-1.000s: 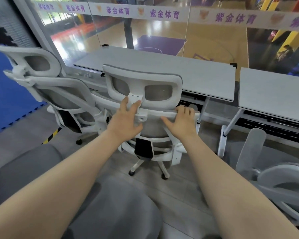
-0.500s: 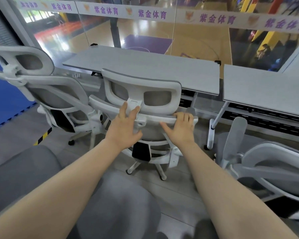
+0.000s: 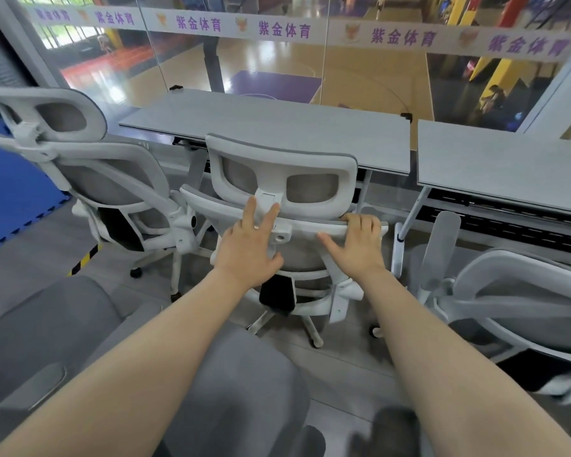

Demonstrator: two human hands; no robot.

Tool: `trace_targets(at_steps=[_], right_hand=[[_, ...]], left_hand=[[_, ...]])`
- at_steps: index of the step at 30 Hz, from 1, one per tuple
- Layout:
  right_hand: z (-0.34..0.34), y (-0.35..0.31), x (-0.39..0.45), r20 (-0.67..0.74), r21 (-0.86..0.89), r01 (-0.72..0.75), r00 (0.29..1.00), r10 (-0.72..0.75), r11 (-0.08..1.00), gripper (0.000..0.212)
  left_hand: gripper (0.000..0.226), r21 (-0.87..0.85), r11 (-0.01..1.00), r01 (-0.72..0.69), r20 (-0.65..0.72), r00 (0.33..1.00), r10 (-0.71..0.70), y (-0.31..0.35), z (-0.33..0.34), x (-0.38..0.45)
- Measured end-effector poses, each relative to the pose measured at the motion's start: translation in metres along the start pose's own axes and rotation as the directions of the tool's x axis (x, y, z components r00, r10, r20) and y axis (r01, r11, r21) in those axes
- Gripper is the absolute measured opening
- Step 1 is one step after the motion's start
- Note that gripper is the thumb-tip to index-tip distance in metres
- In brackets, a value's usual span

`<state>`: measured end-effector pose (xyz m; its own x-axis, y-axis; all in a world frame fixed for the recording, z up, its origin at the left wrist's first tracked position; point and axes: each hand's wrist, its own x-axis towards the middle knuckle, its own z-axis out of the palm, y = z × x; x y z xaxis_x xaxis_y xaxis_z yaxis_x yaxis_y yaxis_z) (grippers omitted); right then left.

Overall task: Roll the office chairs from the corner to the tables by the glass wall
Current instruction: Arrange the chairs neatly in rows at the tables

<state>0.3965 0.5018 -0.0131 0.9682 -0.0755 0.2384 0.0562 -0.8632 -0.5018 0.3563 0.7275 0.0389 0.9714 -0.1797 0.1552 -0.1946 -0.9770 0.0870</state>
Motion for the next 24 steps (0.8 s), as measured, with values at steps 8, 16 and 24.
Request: trace_targets(at_steps=[8, 16, 24], right_hand=[[-0.012, 0.003, 0.002, 0.106, -0.001, 0.044, 0.993, -0.043, 0.999, 0.07], [-0.057, -0.006, -0.038, 0.272, 0.015, 0.075, 0.959, -0.077, 0.997, 0.072], [-0.085, -0.079, -0.183, 0.485, 0.186, -0.041, 0.873, -0.056, 0.982, 0.064]], left_hand=[[0.091, 0.037, 0.999, 0.015, 0.039, 0.999, -0.016, 0.001, -0.005, 0.001], [0.072, 0.094, 0.995, -0.03, 0.103, 0.994, 0.021, -0.016, -0.047, -0.023], [0.048, 0.04, 0.997, -0.071, 0.337, 0.94, 0.053, -0.05, -0.106, -0.137]])
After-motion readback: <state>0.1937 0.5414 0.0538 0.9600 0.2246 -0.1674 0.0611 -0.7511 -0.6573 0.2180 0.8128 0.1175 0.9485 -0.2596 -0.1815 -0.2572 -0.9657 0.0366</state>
